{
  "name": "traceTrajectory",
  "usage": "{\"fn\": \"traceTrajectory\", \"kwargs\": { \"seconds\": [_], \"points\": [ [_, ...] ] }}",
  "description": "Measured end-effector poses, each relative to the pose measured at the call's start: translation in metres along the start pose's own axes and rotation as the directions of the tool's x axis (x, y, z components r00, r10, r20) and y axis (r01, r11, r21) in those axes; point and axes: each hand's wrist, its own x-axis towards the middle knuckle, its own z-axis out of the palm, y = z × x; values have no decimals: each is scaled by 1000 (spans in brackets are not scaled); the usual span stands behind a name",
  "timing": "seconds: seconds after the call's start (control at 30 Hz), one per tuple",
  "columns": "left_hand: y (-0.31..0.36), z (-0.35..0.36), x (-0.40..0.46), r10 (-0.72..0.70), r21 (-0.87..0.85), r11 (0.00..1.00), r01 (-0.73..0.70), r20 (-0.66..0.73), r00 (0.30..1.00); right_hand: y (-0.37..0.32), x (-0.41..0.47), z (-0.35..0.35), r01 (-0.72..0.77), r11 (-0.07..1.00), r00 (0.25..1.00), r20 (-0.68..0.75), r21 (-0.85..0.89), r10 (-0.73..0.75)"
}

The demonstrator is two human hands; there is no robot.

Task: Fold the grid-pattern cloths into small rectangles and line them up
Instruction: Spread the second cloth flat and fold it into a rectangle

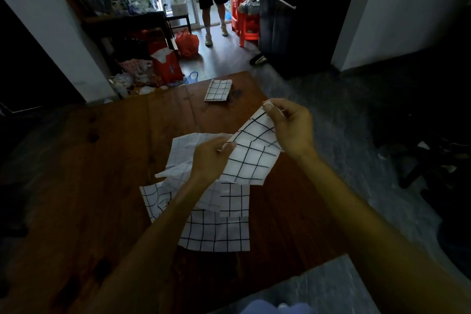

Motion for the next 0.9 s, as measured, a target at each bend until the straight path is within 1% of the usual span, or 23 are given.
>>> {"fn": "traceTrajectory", "kwargs": {
  "seconds": [0.07, 0.13, 0.33, 0.4, 0.47, 0.53, 0.6, 0.73, 0.8, 0.9],
  "points": [
    [8, 0, 3, 28, 41, 999, -29, 14, 999, -2, 0, 0, 17, 1000, 1000, 5, 1, -17],
    [10, 1, 7, 26, 48, 999, -26, 14, 1000, -3, 0, -1, 35, 999, 999, 3, 1, -35],
    [15, 6, 18, -94, -4, 996, 94, -79, 992, -3, -6, -4, 60, 998, 997, 53, -13, -59],
    [18, 7, 21, -144, -43, 989, 140, -111, 983, -3, -11, -8, 45, 999, 987, 156, -10, -43],
    [20, 6, 22, -165, -50, 986, 159, -150, 975, -2, -18, -13, -28, 999, 954, 297, -19, 32],
    [21, 5, 23, -114, -28, 993, 111, -147, 983, 0, -23, -15, -121, 992, 917, 379, -23, 121],
    [24, 5, 22, -39, -40, 999, 35, -100, 994, 3, -24, -12, -166, 983, 908, 378, -73, 182],
    [35, 3, 17, 74, -132, 989, -68, 43, 996, 14, -19, -3, -75, 952, 944, 287, -296, 163],
    [36, 2, 17, 140, -160, 980, -122, 109, 984, 22, -18, -1, -31, 936, 946, 291, -350, 140],
    [39, -1, 16, 206, -193, 966, -175, 154, 966, 25, -18, 0, 29, 921, 941, 321, -388, 106]
  ]
}}
